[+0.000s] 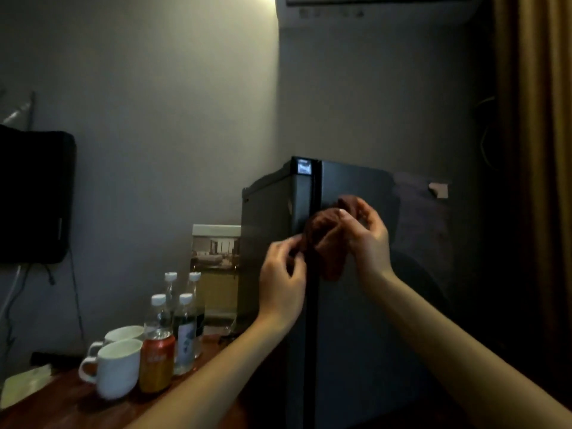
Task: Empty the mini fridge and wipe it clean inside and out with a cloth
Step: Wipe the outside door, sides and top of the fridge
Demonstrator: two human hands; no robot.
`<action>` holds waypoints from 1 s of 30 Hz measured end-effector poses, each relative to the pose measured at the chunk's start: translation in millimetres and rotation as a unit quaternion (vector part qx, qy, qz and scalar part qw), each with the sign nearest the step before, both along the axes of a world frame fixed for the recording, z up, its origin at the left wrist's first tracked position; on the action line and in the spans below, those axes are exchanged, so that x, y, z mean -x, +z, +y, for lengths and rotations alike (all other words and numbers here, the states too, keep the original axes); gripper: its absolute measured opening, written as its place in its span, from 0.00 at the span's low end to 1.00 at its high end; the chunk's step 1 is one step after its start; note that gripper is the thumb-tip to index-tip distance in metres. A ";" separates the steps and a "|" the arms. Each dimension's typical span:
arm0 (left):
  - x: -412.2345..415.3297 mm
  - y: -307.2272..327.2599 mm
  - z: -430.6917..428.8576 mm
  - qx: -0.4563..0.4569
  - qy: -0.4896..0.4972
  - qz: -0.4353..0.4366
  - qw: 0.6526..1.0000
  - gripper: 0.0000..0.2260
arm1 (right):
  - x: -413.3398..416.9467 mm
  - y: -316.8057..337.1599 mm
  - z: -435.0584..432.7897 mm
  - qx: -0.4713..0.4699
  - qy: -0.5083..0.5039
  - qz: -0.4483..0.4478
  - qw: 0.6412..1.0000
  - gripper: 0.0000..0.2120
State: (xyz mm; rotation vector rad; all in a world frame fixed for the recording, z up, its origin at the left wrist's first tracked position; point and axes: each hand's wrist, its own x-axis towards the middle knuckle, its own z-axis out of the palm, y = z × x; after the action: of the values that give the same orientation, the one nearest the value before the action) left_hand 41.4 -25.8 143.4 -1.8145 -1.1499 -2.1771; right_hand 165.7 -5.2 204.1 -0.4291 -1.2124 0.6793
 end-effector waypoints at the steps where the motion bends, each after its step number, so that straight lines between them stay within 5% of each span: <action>1: 3.1 13.1 2.3 -0.026 0.032 -0.007 0.999 0.14 | 4.4 12.8 7.5 -0.059 -0.086 -0.069 0.992 0.23; 3: 5.0 30.6 8.9 -0.045 0.083 -0.021 0.995 0.17 | 16.3 32.0 18.2 -0.131 -0.244 -0.192 0.942 0.19; 6: 1.3 34.5 26.6 -0.047 0.115 0.019 0.992 0.21 | 28.3 52.5 27.6 -0.164 -0.366 -0.208 0.892 0.12; 12: -9.7 13.7 64.1 -0.099 0.046 0.024 0.994 0.32 | 34.1 51.5 40.5 -0.143 -0.357 -0.123 0.915 0.05; 22: -10.1 9.7 74.5 -0.124 0.034 0.008 0.992 0.28 | 28.8 67.7 41.9 -0.200 -0.360 -0.128 0.902 0.03; 30: -8.0 7.1 74.9 -0.124 0.019 0.006 0.992 0.25 | 22.3 22.6 47.9 -0.324 -0.444 -0.207 0.809 0.08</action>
State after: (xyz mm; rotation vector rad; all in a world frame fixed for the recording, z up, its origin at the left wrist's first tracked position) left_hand 49.4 49.1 150.6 -1.6848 -0.8583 -2.1719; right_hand 143.4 42.7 226.7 -0.5069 -1.3787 -0.6719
